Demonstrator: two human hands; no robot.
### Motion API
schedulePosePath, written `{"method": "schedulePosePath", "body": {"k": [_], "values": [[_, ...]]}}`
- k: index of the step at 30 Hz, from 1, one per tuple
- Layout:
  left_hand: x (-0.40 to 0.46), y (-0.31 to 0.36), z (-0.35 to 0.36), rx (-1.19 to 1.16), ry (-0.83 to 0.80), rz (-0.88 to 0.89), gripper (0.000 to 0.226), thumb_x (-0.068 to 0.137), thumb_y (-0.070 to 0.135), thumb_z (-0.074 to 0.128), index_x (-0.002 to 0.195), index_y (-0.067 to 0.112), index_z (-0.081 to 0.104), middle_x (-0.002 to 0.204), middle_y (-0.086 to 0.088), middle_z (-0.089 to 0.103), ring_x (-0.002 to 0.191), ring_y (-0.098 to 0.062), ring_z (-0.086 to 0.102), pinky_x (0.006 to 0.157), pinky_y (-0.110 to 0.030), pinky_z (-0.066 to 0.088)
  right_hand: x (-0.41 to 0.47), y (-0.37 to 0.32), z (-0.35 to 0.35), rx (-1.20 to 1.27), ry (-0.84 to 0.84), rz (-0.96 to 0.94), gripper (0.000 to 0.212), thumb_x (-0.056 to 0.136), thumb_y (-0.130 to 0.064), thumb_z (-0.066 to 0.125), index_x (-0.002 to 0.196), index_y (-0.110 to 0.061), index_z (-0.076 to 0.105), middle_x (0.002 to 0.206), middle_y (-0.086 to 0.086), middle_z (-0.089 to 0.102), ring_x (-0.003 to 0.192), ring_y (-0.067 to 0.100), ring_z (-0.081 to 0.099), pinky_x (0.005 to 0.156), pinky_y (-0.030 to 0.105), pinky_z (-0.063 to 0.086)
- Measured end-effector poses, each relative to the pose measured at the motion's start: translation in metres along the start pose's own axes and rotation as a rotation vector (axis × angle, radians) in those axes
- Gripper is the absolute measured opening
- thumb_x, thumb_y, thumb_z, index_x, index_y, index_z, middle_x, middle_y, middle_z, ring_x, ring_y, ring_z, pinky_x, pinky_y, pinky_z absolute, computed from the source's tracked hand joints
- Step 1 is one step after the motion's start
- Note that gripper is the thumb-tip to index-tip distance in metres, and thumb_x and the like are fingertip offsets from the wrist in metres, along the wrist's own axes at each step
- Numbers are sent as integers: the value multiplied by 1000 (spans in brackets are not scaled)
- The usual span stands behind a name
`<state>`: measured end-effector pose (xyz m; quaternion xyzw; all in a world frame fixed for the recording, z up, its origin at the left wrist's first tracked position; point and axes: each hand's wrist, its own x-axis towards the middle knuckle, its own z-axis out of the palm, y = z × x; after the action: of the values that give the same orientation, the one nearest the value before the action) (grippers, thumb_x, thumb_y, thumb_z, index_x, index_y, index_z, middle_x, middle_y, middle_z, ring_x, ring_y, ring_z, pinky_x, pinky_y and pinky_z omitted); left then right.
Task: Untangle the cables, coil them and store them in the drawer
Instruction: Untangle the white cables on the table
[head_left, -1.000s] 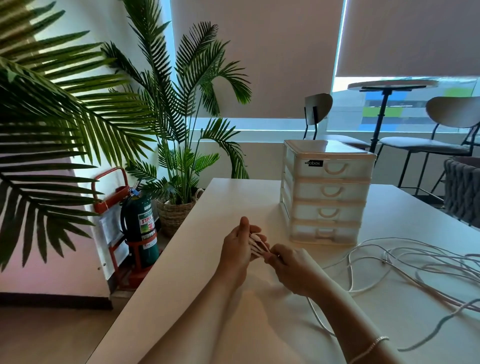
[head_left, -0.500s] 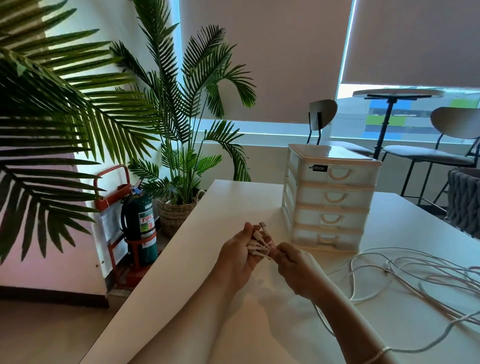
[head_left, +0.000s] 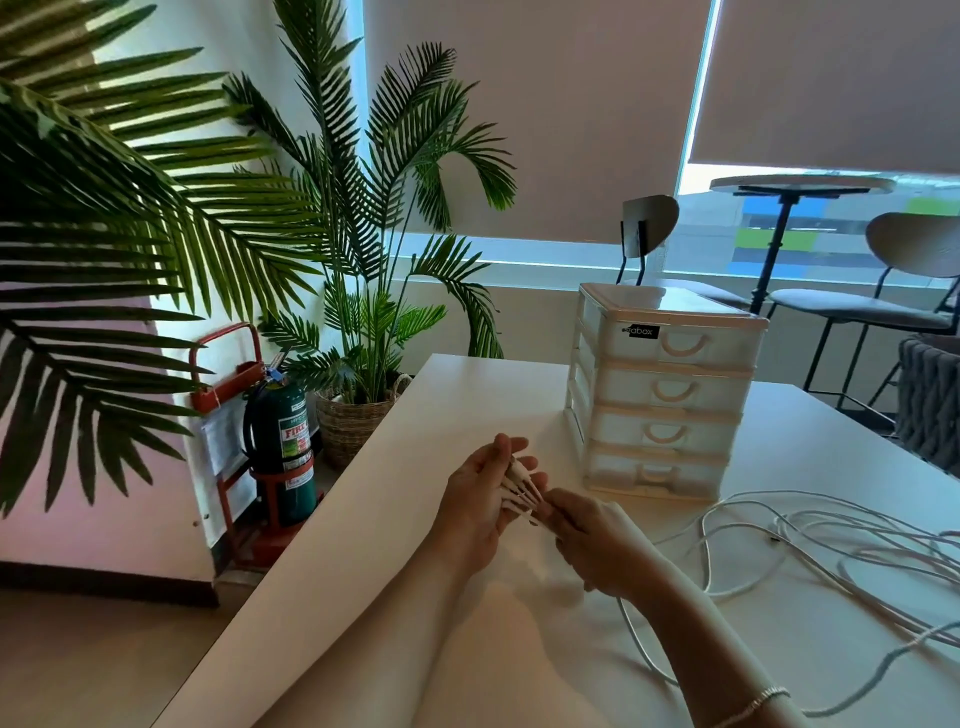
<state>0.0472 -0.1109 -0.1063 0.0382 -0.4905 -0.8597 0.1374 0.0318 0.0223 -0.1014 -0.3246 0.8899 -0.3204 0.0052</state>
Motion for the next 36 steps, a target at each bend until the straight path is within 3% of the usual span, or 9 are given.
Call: {"method": "schedulePosePath", "body": {"k": [5, 12, 20, 23, 26, 28, 31, 33, 36], "values": [[-1, 1, 1, 85, 58, 49, 22, 92, 29, 49, 83, 10, 58, 73, -8, 59, 52, -10, 64, 50, -22, 53, -2, -6, -3, -1, -34, -27, 8, 95, -28, 47, 88, -29, 50, 57, -11, 44, 49, 2, 40, 43, 15, 38], [-2, 3, 4, 130, 147, 75, 37, 93, 36, 46, 73, 7, 57, 51, -1, 61, 44, -13, 62, 50, -26, 53, -4, -11, -7, 163, -156, 17, 17, 96, -22, 45, 84, -23, 57, 60, -1, 48, 33, 2, 41, 36, 17, 37], [-2, 12, -6, 369, -100, 174, 16, 69, 29, 66, 74, 14, 68, 66, 1, 70, 65, -15, 66, 57, -22, 53, -1, 2, -18, 262, -56, 114, 28, 96, -22, 46, 72, -25, 60, 53, -7, 39, 30, 3, 32, 35, 12, 22], [-4, 19, -9, 682, -181, 189, 5, 75, 16, 73, 72, 19, 69, 67, 6, 68, 67, -12, 61, 58, -19, 51, -4, 9, -24, 216, -66, 120, 29, 95, -21, 48, 69, -26, 59, 53, -7, 38, 31, 2, 32, 36, 12, 23], [-7, 23, -9, 1248, -246, 322, 12, 76, 33, 73, 85, 26, 70, 93, 3, 65, 94, -10, 55, 87, -22, 44, -4, 11, -26, 59, -86, 83, 27, 95, -24, 49, 70, -28, 56, 58, -10, 43, 46, 0, 37, 46, 12, 28], [-8, 19, -3, 1465, -348, 319, 30, 80, 41, 67, 106, 26, 64, 107, 1, 59, 108, -10, 45, 110, -28, 20, -4, 10, -25, -39, -71, 43, 26, 96, -26, 46, 70, -29, 53, 61, -11, 43, 55, 2, 39, 52, 13, 30], [-7, 9, 8, 1686, -449, 264, 30, 90, 36, 55, 115, 20, 54, 112, -5, 60, 117, -16, 46, 115, -37, -7, -3, 7, -23, -116, -50, -8, 26, 96, -25, 44, 72, -27, 53, 63, -14, 43, 69, 10, 45, 55, 14, 32], [-7, 6, 10, 1687, -459, 258, 19, 93, 30, 50, 106, 17, 57, 99, -3, 65, 106, -19, 54, 113, -33, 7, -2, 9, -22, -145, -22, -16, 25, 94, -26, 47, 70, -26, 53, 62, -14, 46, 70, 10, 48, 56, 18, 33], [-7, 9, 4, 1559, -448, 178, 15, 94, 24, 50, 95, 17, 63, 78, 3, 59, 82, -17, 57, 82, -27, 41, -3, 11, -22, -56, 4, 22, 10, 88, -23, 53, 78, -25, 54, 62, -9, 58, 52, 0, 51, 48, 12, 36]]}}
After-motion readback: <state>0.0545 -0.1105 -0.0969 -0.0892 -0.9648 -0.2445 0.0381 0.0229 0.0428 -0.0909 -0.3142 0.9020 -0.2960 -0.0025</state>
